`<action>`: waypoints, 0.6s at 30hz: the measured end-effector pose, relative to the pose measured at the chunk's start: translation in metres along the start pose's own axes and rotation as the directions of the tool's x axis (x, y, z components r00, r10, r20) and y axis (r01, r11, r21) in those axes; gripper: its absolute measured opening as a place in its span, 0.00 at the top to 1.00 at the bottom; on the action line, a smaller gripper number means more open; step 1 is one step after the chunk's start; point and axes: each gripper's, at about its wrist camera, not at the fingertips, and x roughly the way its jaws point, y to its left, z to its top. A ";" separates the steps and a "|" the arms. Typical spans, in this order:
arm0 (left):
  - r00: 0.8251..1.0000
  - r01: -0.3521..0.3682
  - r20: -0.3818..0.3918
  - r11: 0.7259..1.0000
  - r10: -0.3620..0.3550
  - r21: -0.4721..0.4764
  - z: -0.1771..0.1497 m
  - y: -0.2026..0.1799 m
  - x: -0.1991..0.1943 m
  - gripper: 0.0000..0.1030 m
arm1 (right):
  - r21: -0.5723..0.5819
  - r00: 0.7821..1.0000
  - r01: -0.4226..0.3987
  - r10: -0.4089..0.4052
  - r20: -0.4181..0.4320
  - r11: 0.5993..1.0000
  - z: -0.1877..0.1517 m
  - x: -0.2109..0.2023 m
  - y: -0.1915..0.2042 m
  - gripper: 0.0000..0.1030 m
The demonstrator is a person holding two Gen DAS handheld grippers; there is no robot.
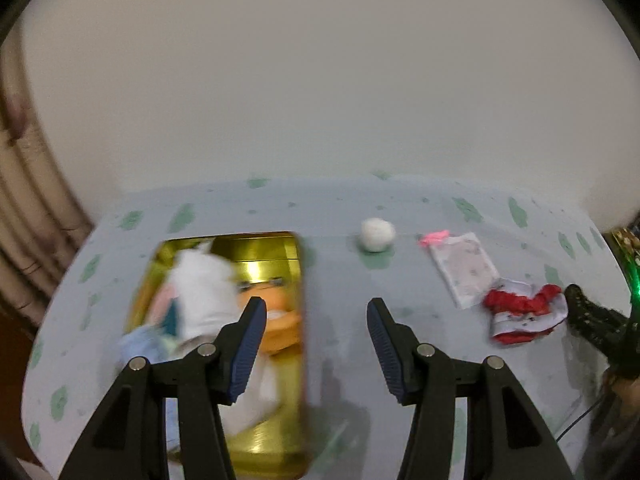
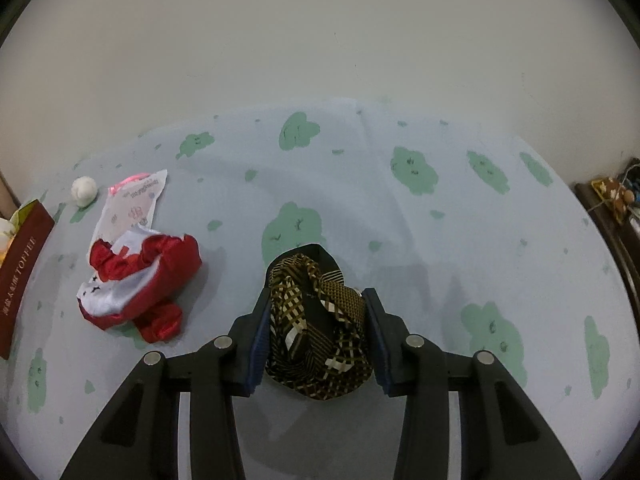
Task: Organize soft objects
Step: 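Grasp the white pompom ball with left gripper while right holds hair tie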
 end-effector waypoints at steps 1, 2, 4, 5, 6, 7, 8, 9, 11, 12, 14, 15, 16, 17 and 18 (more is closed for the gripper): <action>0.999 0.028 -0.020 1.000 -0.028 0.001 0.005 -0.005 0.009 0.48 | 0.004 1.000 -0.002 0.002 0.002 1.000 0.000 0.000 -0.001 0.62; 0.998 0.051 -0.038 0.999 -0.051 -0.002 0.009 -0.011 0.018 0.48 | 0.004 1.000 -0.004 0.004 0.003 1.000 0.000 -0.001 -0.001 0.62; 0.996 0.058 -0.073 0.998 -0.058 0.000 0.018 -0.023 0.037 0.48 | -0.002 1.000 -0.001 0.001 -0.008 1.000 -0.001 0.001 0.000 0.62; 0.994 0.064 -0.084 0.998 -0.063 0.013 0.021 -0.030 0.045 0.48 | -0.008 1.000 0.005 -0.005 -0.009 1.000 -0.001 0.001 0.002 0.62; 0.993 0.068 -0.094 0.997 -0.064 0.035 0.026 -0.039 0.054 0.48 | -0.011 1.000 0.006 -0.006 -0.011 1.000 -0.001 0.002 0.002 0.61; 0.993 0.068 -0.103 0.997 -0.063 0.048 0.030 -0.045 0.063 0.48 | -0.012 1.000 0.006 -0.006 -0.013 1.000 -0.002 0.002 0.003 0.61; 0.991 0.075 -0.117 0.996 -0.069 0.053 0.035 -0.051 0.072 0.48 | -0.010 1.000 0.003 -0.004 -0.013 1.000 -0.002 0.002 0.002 0.61; 0.988 0.087 -0.135 0.995 -0.079 0.056 0.039 -0.056 0.082 0.48 | -0.005 1.000 -0.005 0.005 -0.015 1.000 -0.002 0.003 0.001 0.61; 0.983 0.092 -0.164 0.994 -0.083 0.050 0.047 -0.061 0.100 0.48 | 0.004 1.000 -0.015 0.015 -0.015 1.000 -0.002 0.003 -0.001 0.61; 0.979 0.099 -0.181 0.994 -0.089 0.045 0.051 -0.063 0.111 0.48 | 0.006 1.000 -0.019 0.019 -0.015 1.000 -0.002 0.003 -0.001 0.61; 0.977 0.087 -0.198 0.996 -0.080 0.024 0.057 -0.063 0.127 0.48 | 0.007 1.000 -0.021 0.021 -0.015 1.000 -0.002 0.003 -0.002 0.61; 0.975 0.086 -0.208 0.996 -0.084 0.003 0.060 -0.062 0.136 0.48 | 0.008 1.000 -0.022 0.022 -0.015 1.000 -0.002 0.003 -0.002 0.60; 0.972 0.083 -0.217 0.996 -0.086 -0.021 0.064 -0.060 0.144 0.48 | 0.009 1.000 -0.024 0.024 -0.016 1.000 -0.002 0.004 -0.002 0.60; 0.970 0.078 -0.227 0.996 -0.085 -0.038 0.066 -0.057 0.151 0.48 | 0.010 1.000 -0.026 0.026 -0.015 1.000 -0.002 0.004 -0.002 0.60; 0.968 0.079 -0.234 0.996 -0.089 -0.051 0.068 -0.056 0.156 0.48 | 0.012 0.999 -0.028 0.028 -0.015 1.000 -0.002 0.004 -0.003 0.60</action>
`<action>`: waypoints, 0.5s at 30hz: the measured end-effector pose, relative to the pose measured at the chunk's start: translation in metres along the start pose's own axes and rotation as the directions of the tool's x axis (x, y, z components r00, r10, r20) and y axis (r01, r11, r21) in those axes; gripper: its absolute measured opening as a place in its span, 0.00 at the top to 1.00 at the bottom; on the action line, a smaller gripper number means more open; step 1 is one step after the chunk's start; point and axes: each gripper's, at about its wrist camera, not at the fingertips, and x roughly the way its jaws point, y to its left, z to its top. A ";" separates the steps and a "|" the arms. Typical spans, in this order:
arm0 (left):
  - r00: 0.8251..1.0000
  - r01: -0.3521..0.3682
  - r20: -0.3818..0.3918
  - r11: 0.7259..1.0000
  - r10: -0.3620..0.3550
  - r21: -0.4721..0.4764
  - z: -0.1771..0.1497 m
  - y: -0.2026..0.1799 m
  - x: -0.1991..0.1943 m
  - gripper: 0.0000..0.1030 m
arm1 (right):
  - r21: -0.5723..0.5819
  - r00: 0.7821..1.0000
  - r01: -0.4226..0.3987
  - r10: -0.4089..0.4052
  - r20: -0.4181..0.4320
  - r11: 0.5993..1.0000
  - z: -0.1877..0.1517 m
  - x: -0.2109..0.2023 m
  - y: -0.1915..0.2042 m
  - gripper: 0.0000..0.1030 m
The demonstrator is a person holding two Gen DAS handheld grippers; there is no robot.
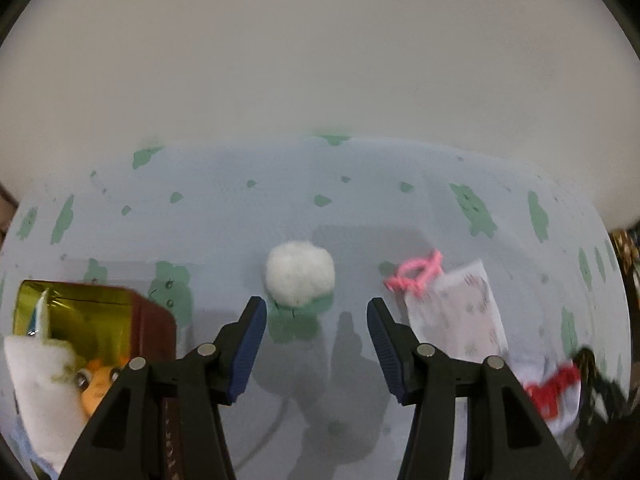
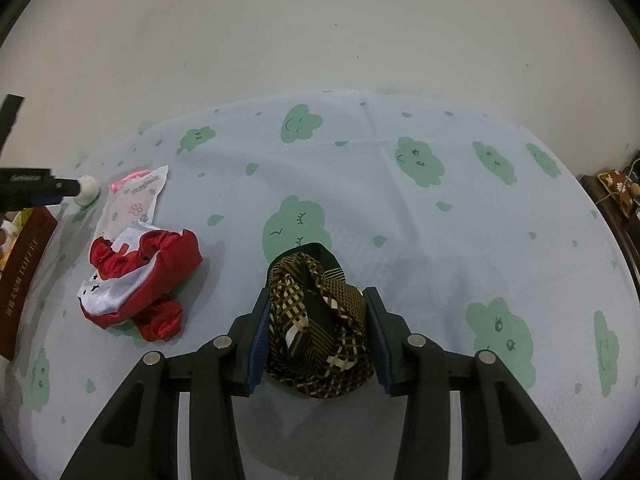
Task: Organize soft objects
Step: 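Grasp the white pompom ball with left gripper while right holds hair tie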
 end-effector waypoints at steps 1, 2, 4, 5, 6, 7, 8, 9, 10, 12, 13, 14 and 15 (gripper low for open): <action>1.000 0.007 -0.006 1.000 -0.007 -0.013 0.004 0.002 0.005 0.48 | 0.002 1.000 -0.003 0.003 0.000 1.000 0.000 0.000 0.000 0.60; 1.000 0.011 -0.018 1.000 -0.011 -0.028 0.008 0.004 0.011 0.48 | 0.003 1.000 -0.005 0.005 0.000 1.000 0.000 0.000 -0.001 0.60; 1.000 0.009 -0.027 0.999 -0.011 -0.045 0.014 0.007 0.019 0.48 | 0.004 1.000 -0.008 0.008 0.000 1.000 0.000 0.000 -0.001 0.60; 0.999 0.012 -0.031 0.999 -0.014 -0.053 0.017 0.008 0.023 0.48 | 0.004 1.000 -0.009 0.009 0.000 1.000 0.000 0.000 -0.001 0.60; 0.999 0.009 -0.035 0.998 -0.011 -0.061 0.019 0.010 0.027 0.48 | 0.003 1.000 -0.009 0.009 0.000 1.000 -0.001 0.000 -0.001 0.60; 0.999 0.008 -0.039 0.997 -0.010 -0.070 0.020 0.011 0.030 0.48 | 0.003 1.000 -0.008 0.008 0.000 1.000 -0.001 0.000 0.000 0.59; 0.999 0.010 -0.043 0.997 -0.013 -0.079 0.021 0.013 0.034 0.48 | 0.003 1.000 -0.009 0.009 -0.001 1.000 -0.001 0.000 0.000 0.59; 0.999 0.010 -0.043 0.996 -0.014 -0.086 0.021 0.013 0.036 0.48 | 0.004 1.000 -0.010 0.010 0.000 1.000 -0.001 -0.001 0.000 0.59; 0.999 0.015 -0.042 0.995 -0.019 -0.095 0.022 0.015 0.037 0.48 | 0.006 1.000 -0.011 0.011 0.000 1.000 -0.001 -0.001 -0.001 0.59; 0.999 0.039 -0.021 0.992 -0.042 -0.122 0.023 0.019 0.037 0.48 | 0.006 1.000 -0.013 0.013 0.000 1.000 0.000 -0.001 -0.001 0.59; 0.999 0.042 -0.011 0.990 -0.044 -0.135 0.023 0.022 0.035 0.51 | 0.006 1.000 -0.013 0.013 -0.001 1.000 0.000 -0.001 -0.001 0.59; 0.999 0.046 -0.004 0.988 -0.047 -0.144 0.024 0.024 0.034 0.69 | 0.007 1.000 -0.014 0.014 -0.001 1.000 0.000 -0.001 -0.001 0.59; 0.999 0.051 -0.007 0.988 -0.053 -0.148 0.024 0.025 0.033 0.74 | 0.006 1.000 -0.013 0.013 -0.001 1.000 0.000 -0.001 0.000 0.59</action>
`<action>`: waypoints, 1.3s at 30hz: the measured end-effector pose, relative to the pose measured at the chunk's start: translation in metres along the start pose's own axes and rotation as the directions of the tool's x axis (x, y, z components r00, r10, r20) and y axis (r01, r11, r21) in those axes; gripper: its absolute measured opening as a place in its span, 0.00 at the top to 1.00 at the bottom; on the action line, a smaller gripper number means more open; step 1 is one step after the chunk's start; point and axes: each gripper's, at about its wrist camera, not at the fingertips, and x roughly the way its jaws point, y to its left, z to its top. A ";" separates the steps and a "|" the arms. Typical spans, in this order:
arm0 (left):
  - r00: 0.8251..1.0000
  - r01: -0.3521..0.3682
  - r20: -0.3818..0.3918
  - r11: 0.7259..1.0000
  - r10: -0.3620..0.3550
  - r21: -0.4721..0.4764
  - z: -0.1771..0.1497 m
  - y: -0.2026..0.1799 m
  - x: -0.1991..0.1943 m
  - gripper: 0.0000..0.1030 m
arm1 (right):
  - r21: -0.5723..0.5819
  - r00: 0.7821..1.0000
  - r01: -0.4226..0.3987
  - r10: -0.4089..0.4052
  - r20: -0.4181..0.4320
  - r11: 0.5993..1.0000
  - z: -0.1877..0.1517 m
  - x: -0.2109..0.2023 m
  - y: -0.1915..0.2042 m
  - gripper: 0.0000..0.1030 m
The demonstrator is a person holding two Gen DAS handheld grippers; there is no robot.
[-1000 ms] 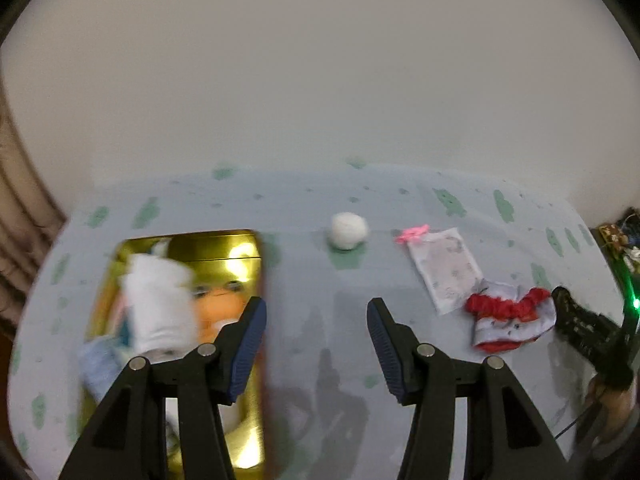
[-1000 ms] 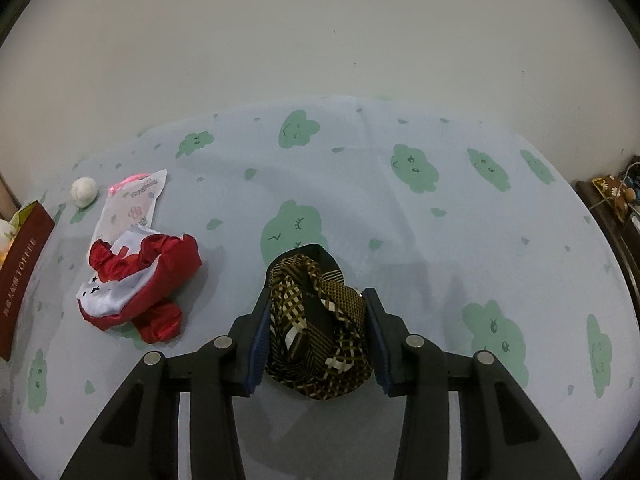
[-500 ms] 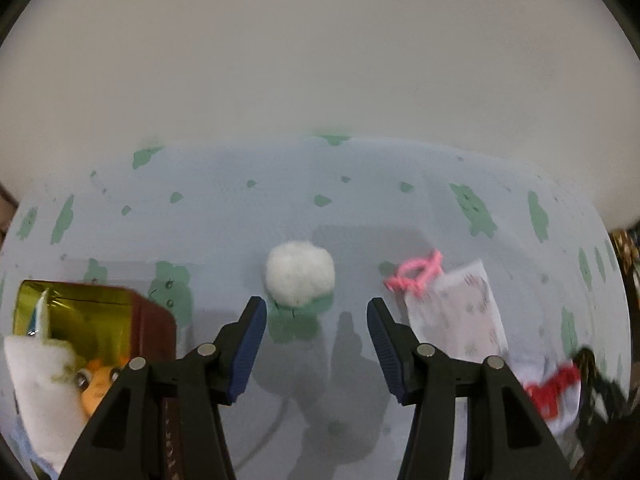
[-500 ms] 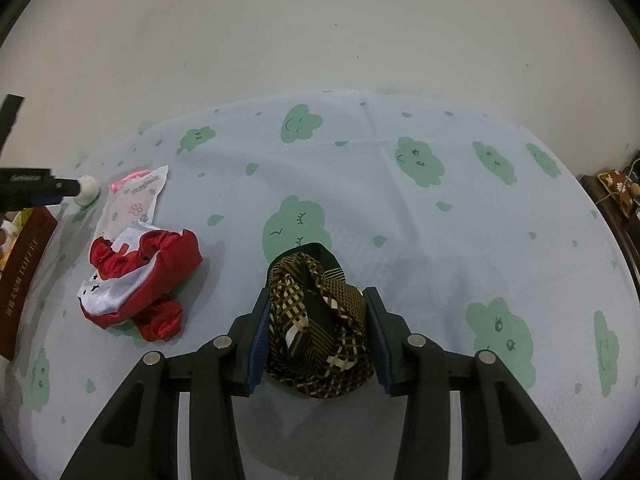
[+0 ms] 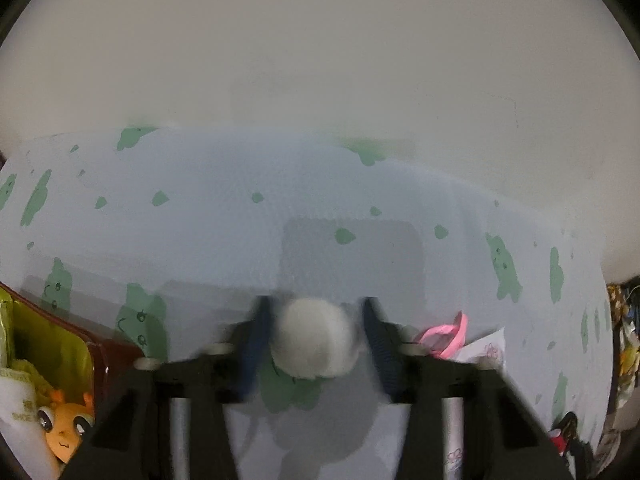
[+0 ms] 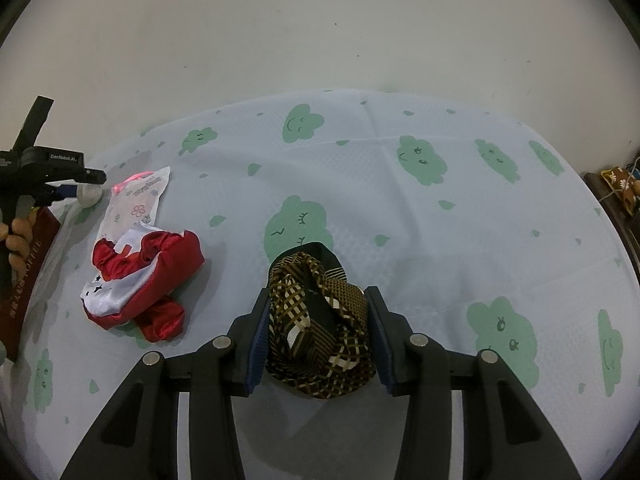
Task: Organize soft objects
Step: 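Grasp the white pompom ball with left gripper while right holds hair tie, then carry the white pompom with the left gripper and drop it into the tin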
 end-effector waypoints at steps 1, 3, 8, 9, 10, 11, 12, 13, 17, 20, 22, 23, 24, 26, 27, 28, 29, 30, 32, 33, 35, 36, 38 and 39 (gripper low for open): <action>1.000 -0.009 -0.008 1.000 0.009 -0.003 0.000 0.000 0.000 0.74 | 0.000 1.000 -0.001 0.001 0.000 1.000 0.000 0.000 0.000 0.58; 0.999 -0.041 -0.004 0.999 0.041 0.012 -0.001 -0.001 -0.003 0.75 | 0.001 1.000 -0.001 0.001 0.000 1.000 0.000 0.000 0.000 0.58; 0.997 -0.065 0.036 0.996 0.063 0.059 -0.008 -0.009 -0.019 0.77 | 0.001 1.000 -0.001 0.001 0.000 1.000 0.000 0.000 -0.001 0.58; 0.998 -0.060 0.038 0.996 0.058 0.060 -0.009 -0.010 -0.023 0.77 | 0.001 1.000 -0.002 0.002 0.000 1.000 0.000 0.000 -0.001 0.58; 0.997 -0.059 0.045 0.996 0.056 0.065 -0.010 -0.011 -0.028 0.77 | 0.002 1.000 -0.003 0.003 0.000 1.000 0.000 0.000 -0.001 0.58; 0.997 -0.065 0.056 0.995 0.061 0.074 -0.012 -0.013 -0.035 0.77 | 0.002 1.000 -0.003 0.003 0.000 1.000 0.000 0.000 0.000 0.58; 0.996 -0.066 0.060 0.995 0.062 0.079 -0.010 -0.009 -0.041 0.77 | 0.002 1.000 -0.003 0.003 0.000 1.000 0.000 0.000 0.000 0.58; 0.996 -0.065 0.062 0.994 0.060 0.083 -0.011 -0.009 -0.046 0.77 | 0.002 1.000 -0.003 0.003 0.000 1.000 0.000 0.000 0.000 0.58; 0.997 -0.049 0.062 0.996 0.044 0.081 -0.021 -0.004 -0.073 0.77 | 0.003 1.000 -0.004 0.004 0.000 1.000 0.000 0.000 0.000 0.58; 0.997 -0.051 0.065 0.995 0.046 0.081 -0.025 -0.013 -0.081 0.77 | 0.002 1.000 -0.003 0.003 0.000 1.000 0.000 0.000 0.000 0.58; 0.997 -0.047 0.063 0.997 0.043 0.065 -0.029 -0.007 -0.095 0.77 | 0.000 1.000 -0.005 0.005 0.000 1.000 -0.001 0.000 0.000 0.57; 0.996 -0.051 0.070 0.997 0.046 0.060 -0.030 -0.004 -0.101 0.77 | 0.000 1.000 -0.004 0.004 -0.001 1.000 -0.001 0.000 0.001 0.57; 0.995 -0.058 0.081 0.997 0.053 0.056 -0.031 0.001 -0.108 0.77 | -0.001 1.000 -0.004 0.004 -0.001 1.000 0.000 0.000 0.000 0.57; 0.993 -0.074 0.096 0.996 0.069 0.051 -0.034 0.009 -0.121 0.77 | -0.001 1.000 -0.004 0.004 -0.001 1.000 0.000 0.000 0.001 0.57; 0.991 -0.085 0.105 0.995 0.080 0.047 -0.035 0.015 -0.127 0.77 | -0.001 1.000 -0.005 0.005 -0.001 1.000 0.000 0.000 0.001 0.57; 0.990 -0.091 0.112 0.995 0.086 0.043 -0.036 0.021 -0.134 0.77 | -0.001 1.000 -0.004 0.004 -0.001 1.000 0.000 0.000 0.001 0.57; 0.989 -0.097 0.120 0.995 0.092 0.040 -0.038 0.027 -0.142 0.77 | -0.002 1.000 -0.003 0.003 -0.001 1.000 0.000 0.000 0.001 0.57; 0.987 -0.104 0.126 0.994 0.098 0.035 -0.039 0.032 -0.146 0.77 | -0.003 1.000 -0.002 0.002 -0.002 1.000 0.000 0.000 0.001 0.57; 0.985 -0.115 0.130 0.993 0.110 0.029 -0.042 0.044 -0.156 0.77 | -0.005 1.000 -0.001 0.001 -0.002 1.000 0.000 0.000 0.001 0.57; 0.984 -0.122 0.135 0.992 0.118 0.026 -0.043 0.048 -0.159 0.77 | -0.005 1.000 0.000 0.000 -0.002 1.000 0.000 0.000 0.001 0.57; 0.981 -0.136 0.140 0.991 0.133 0.015 -0.044 0.057 -0.163 0.77 | -0.006 1.000 0.000 0.000 -0.002 1.000 0.000 0.000 0.001 0.57; 0.981 -0.136 0.141 0.991 0.134 0.003 -0.044 0.062 -0.164 0.77 | -0.006 1.000 0.000 0.000 -0.002 1.000 0.000 0.000 0.002 0.57; 0.979 -0.139 0.145 0.990 0.140 -0.020 -0.043 0.070 -0.165 0.77 | -0.006 1.000 0.000 0.000 -0.002 1.000 0.000 0.000 0.001 0.57; 0.979 -0.140 0.144 0.990 0.142 -0.023 -0.042 0.073 -0.164 0.77 | -0.007 1.000 0.002 -0.002 -0.002 1.000 0.000 0.000 0.002 0.57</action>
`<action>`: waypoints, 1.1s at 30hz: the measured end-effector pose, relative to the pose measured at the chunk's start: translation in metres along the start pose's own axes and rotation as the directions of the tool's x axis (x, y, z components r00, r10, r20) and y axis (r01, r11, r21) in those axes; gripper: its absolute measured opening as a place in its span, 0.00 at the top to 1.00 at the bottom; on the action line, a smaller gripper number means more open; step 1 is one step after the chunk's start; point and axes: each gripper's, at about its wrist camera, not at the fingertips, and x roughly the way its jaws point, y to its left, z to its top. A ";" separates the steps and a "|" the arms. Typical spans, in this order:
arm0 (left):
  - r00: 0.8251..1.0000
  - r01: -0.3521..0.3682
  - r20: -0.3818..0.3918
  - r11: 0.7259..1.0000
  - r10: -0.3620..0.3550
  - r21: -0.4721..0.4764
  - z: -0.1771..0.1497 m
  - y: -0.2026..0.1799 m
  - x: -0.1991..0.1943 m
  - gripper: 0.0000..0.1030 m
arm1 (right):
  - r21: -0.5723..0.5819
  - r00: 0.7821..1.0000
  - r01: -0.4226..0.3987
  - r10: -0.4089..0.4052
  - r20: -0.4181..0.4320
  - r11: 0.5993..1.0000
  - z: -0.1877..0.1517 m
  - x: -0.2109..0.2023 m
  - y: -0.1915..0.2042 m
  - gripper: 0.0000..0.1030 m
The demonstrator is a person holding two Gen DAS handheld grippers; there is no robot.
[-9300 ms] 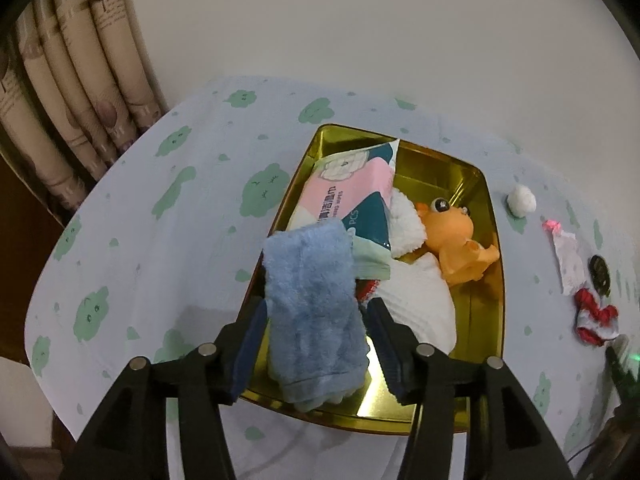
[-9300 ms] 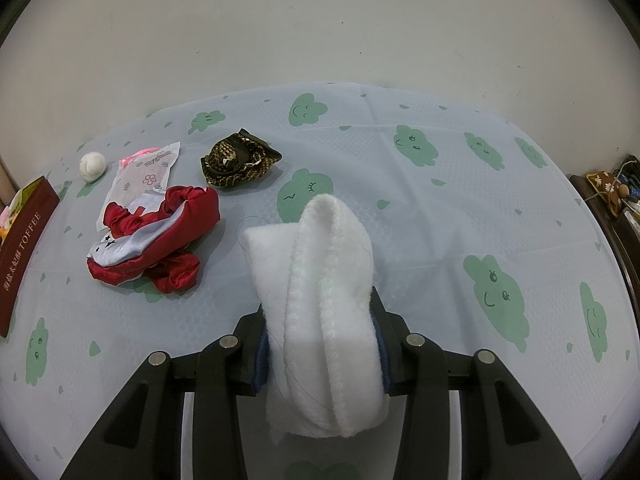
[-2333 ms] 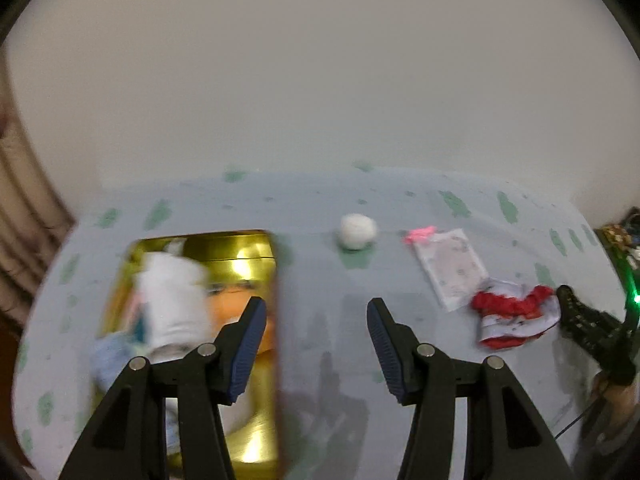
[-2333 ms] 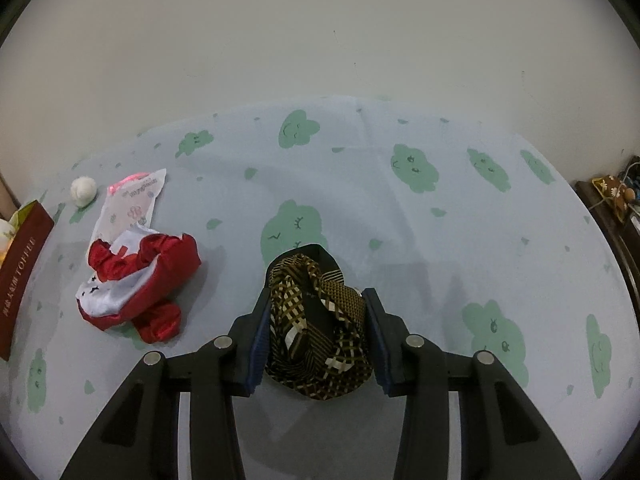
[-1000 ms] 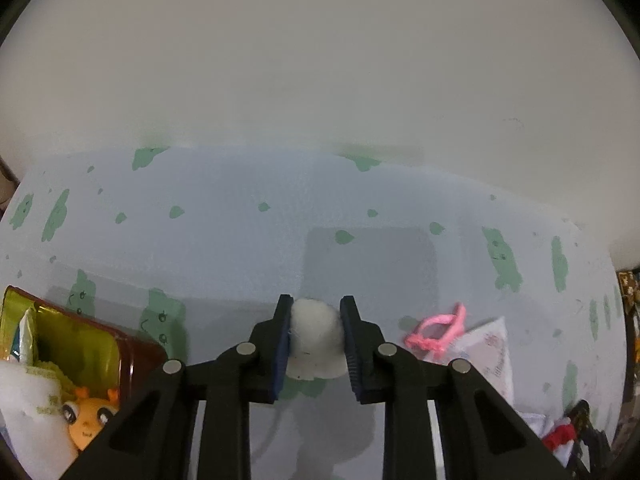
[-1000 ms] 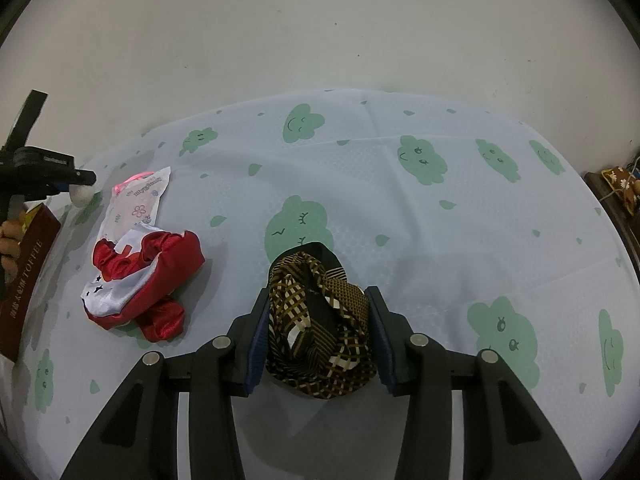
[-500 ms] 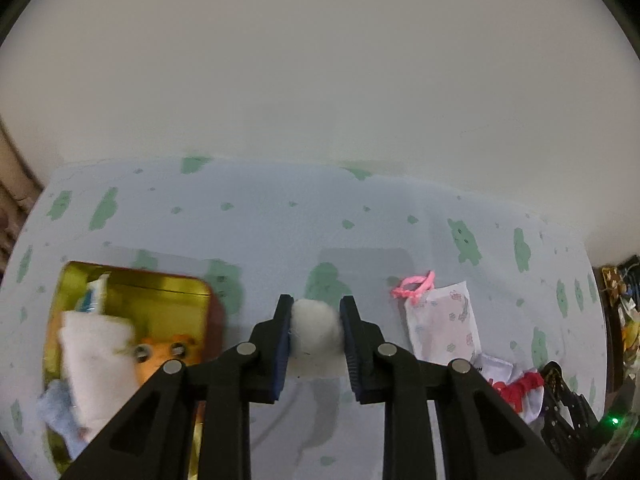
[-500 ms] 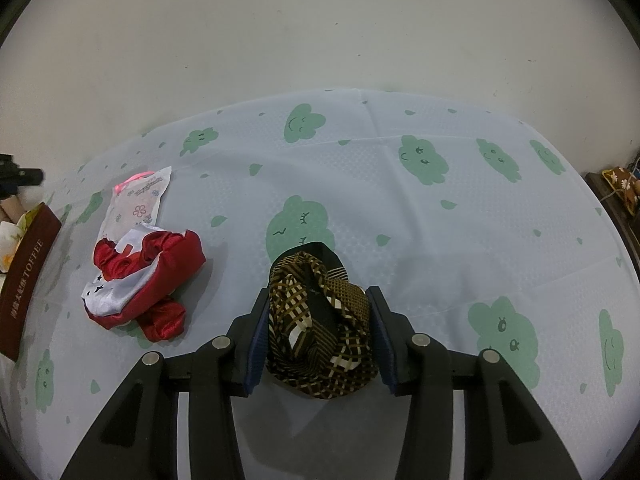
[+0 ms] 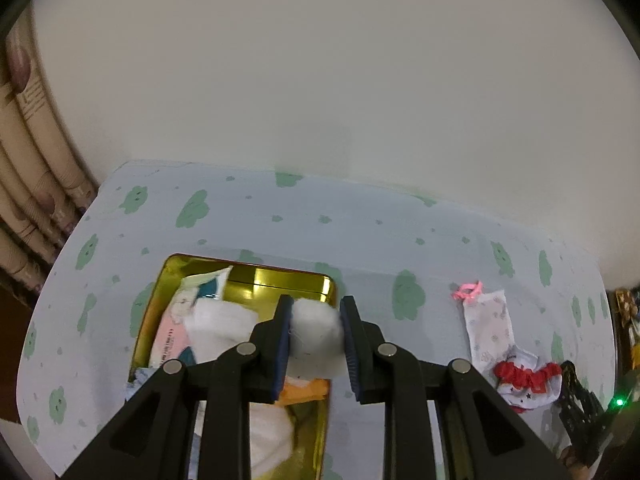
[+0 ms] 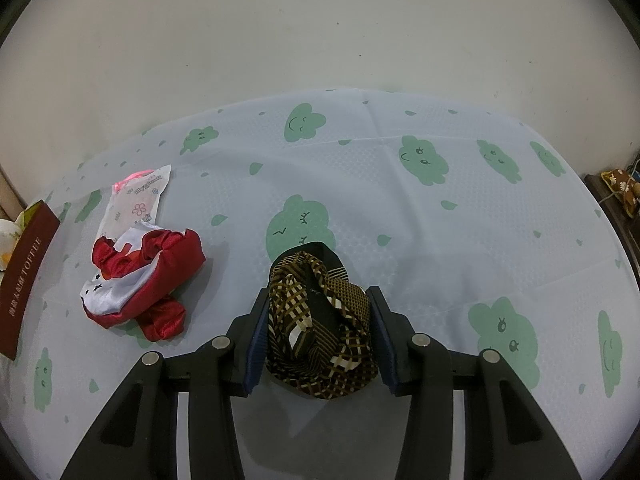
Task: Organize soft objects
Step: 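Carry the white pompom with the left gripper and drop it into the tin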
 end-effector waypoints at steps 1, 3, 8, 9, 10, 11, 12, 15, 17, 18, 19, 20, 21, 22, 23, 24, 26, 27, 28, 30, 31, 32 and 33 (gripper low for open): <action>1.000 -0.002 -0.003 1.000 0.002 -0.001 0.000 0.002 0.002 0.77 | 0.000 1.000 0.000 0.000 0.000 1.000 0.000 0.000 0.000 0.57; 1.000 -0.018 -0.003 1.000 0.018 -0.004 0.002 0.005 0.006 0.77 | -0.002 1.000 0.000 0.000 0.000 1.000 0.000 0.001 0.000 0.57; 1.000 -0.023 -0.015 1.000 0.023 -0.020 0.007 0.010 0.024 0.77 | -0.002 1.000 0.000 0.000 0.000 1.000 0.000 0.001 0.000 0.57; 1.000 -0.017 -0.018 0.999 0.017 -0.026 0.008 0.011 0.027 0.77 | -0.002 1.000 0.000 0.000 0.000 1.000 0.000 0.001 0.000 0.57; 1.000 -0.017 -0.023 0.999 0.016 -0.030 0.009 0.012 0.031 0.77 | -0.003 1.000 0.000 0.000 0.000 1.000 0.000 0.001 0.000 0.57; 0.999 -0.020 -0.028 0.999 0.019 -0.030 0.010 0.012 0.035 0.77 | -0.003 1.000 0.000 0.000 -0.001 1.000 0.000 0.001 0.000 0.57; 0.999 -0.020 -0.029 0.999 0.019 -0.028 0.010 0.011 0.038 0.77 | -0.002 1.000 0.000 0.000 0.000 1.000 0.000 0.001 0.000 0.57; 0.998 -0.033 -0.046 0.999 0.032 -0.025 0.011 0.012 0.050 0.75 | -0.003 1.000 0.001 -0.001 -0.001 1.000 0.000 0.000 0.000 0.56; 0.998 -0.038 -0.048 0.999 0.036 -0.024 0.012 0.012 0.055 0.74 | -0.004 1.000 0.001 -0.001 -0.001 1.000 0.000 0.001 0.000 0.56; 0.998 -0.045 -0.048 0.999 0.044 -0.023 0.012 0.013 0.057 0.74 | -0.004 1.000 0.000 0.000 -0.001 1.000 0.000 0.001 0.000 0.56; 0.998 -0.043 -0.049 0.999 0.042 -0.023 0.013 0.013 0.059 0.74 | -0.004 1.000 0.000 0.000 -0.001 1.000 0.000 0.001 0.000 0.56; 0.998 -0.045 -0.053 0.999 0.044 -0.022 0.013 0.013 0.061 0.74 | -0.005 1.000 0.001 -0.001 -0.001 1.000 0.000 0.001 0.000 0.55; 0.997 -0.051 -0.056 0.998 0.050 -0.023 0.013 0.014 0.063 0.74 | -0.005 1.000 0.000 0.000 -0.001 1.000 0.000 0.001 0.000 0.55; 0.997 -0.055 -0.061 0.998 0.053 -0.022 0.013 0.014 0.065 0.74 | -0.004 1.000 0.000 0.000 -0.001 1.000 0.000 0.001 0.001 0.55; 0.996 -0.053 -0.070 0.998 0.052 -0.020 0.013 0.014 0.067 0.72 | -0.005 1.000 0.000 0.000 -0.001 1.000 0.000 0.001 0.000 0.55; 0.996 -0.054 -0.076 0.998 0.052 -0.020 0.014 0.014 0.069 0.71 | -0.004 1.000 0.000 0.000 -0.001 1.000 0.000 0.001 0.001 0.55; 0.995 -0.055 -0.088 0.998 0.054 -0.012 0.013 0.013 0.072 0.68 | -0.004 1.000 0.000 0.000 -0.001 1.000 0.000 0.001 0.000 0.55; 0.994 -0.060 -0.092 0.998 0.059 -0.005 0.012 0.012 0.073 0.66 | -0.004 1.000 0.001 -0.001 -0.001 1.000 0.000 0.001 0.001 0.55; 0.994 -0.062 -0.091 0.998 0.061 0.000 0.011 0.012 0.073 0.63 | -0.004 1.000 0.001 -0.001 -0.001 1.000 -0.001 0.001 0.001 0.55; 0.993 -0.070 -0.091 0.997 0.071 0.013 0.010 0.011 0.073 0.63 | -0.004 1.000 0.001 -0.001 -0.001 1.000 -0.001 0.001 0.000 0.54; 0.994 -0.068 -0.090 0.998 0.069 0.017 0.009 0.010 0.072 0.63 | -0.003 1.000 0.001 -0.001 -0.001 1.000 -0.001 0.001 0.001 0.54; 0.994 -0.061 -0.089 0.998 0.063 0.022 0.009 0.010 0.072 0.61 | -0.004 1.000 0.001 -0.001 -0.001 1.000 -0.001 0.001 0.001 0.54; 0.994 -0.059 -0.091 0.998 0.061 0.029 0.008 0.009 0.071 0.59 | -0.005 1.000 0.002 -0.002 -0.001 1.000 -0.001 0.001 0.001 0.54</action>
